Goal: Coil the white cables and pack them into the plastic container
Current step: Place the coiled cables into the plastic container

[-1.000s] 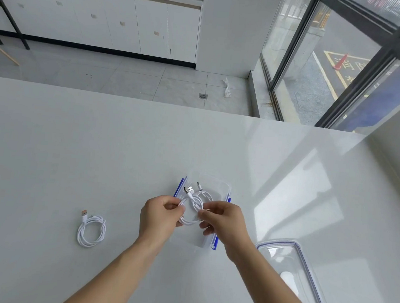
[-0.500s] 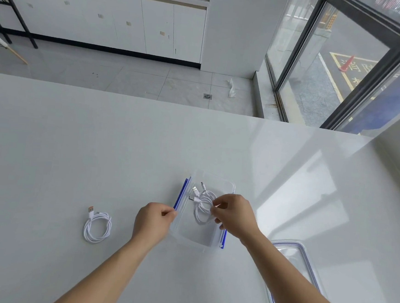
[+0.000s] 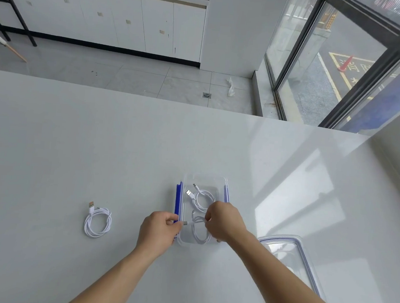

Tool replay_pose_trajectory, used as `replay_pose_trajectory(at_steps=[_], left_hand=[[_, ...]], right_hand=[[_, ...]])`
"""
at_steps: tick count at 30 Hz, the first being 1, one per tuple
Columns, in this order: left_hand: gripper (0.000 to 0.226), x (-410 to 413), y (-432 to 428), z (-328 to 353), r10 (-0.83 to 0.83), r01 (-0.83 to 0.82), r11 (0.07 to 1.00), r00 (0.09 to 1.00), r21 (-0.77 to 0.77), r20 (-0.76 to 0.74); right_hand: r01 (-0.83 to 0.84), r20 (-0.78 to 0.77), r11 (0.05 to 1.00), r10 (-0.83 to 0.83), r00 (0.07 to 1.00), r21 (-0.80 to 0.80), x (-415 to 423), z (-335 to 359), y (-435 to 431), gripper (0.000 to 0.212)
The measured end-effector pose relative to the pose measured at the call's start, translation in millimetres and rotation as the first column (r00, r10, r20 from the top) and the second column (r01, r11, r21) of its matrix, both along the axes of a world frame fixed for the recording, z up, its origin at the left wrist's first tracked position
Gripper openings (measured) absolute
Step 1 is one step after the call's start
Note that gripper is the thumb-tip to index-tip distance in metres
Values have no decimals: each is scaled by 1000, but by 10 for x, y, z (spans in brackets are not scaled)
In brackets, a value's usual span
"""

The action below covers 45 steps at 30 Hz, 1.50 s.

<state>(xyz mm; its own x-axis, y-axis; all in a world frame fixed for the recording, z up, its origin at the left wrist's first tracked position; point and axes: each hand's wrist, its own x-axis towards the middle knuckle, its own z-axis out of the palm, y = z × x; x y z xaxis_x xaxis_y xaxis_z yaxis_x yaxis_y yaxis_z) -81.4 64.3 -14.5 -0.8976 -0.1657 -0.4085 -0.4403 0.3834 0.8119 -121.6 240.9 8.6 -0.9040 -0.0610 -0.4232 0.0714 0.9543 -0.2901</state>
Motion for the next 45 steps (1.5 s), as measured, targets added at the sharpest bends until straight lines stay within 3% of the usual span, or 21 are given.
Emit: replay_pose_trajectory(at_steps=[5, 8, 15, 19, 24, 29, 36, 41, 45], left_hand=[[24, -14, -10, 3, -5, 5, 999, 1000, 36, 2], [25, -6, -11, -8, 0, 0, 999, 1000, 36, -3], [22, -20, -28, -54, -26, 26, 1000, 1000, -2, -16], [10, -24, -30, -78, -40, 40, 999, 999, -29, -32], [11, -4, -61, -62, -35, 33, 999, 998, -35, -49], [19, 118, -336, -55, -35, -13, 968, 982, -250, -188], [30, 496, -1303, -183, 13, -200, 783, 952, -589, -306], [36, 538, -1933, -501, -25, -99, 573, 990, -814, -139], [44, 480, -2056, -724, -8, -22, 550, 999, -835, -31]], right_hand=[[-36, 23, 997, 35, 999, 67, 2, -44, -31, 23], [-94, 36, 984, 90, 995, 151, 10, -49, -69, 13], [-141, 39, 973, 136, 990, 185, 10, -65, -91, 36], [-71, 16, 993, 70, 997, 95, 2, -24, -30, 13], [40, -115, 999, -42, 992, -20, 45, 33, 116, 16], [69, -167, 993, -85, 982, -97, 160, 62, 121, 14], [-23, -257, 969, -42, 965, -244, 219, 300, -364, 18], [-183, -304, 953, 104, 947, -243, 166, 336, -1019, 19], [-231, -181, 938, 187, 965, -259, 69, 123, -1509, 17]])
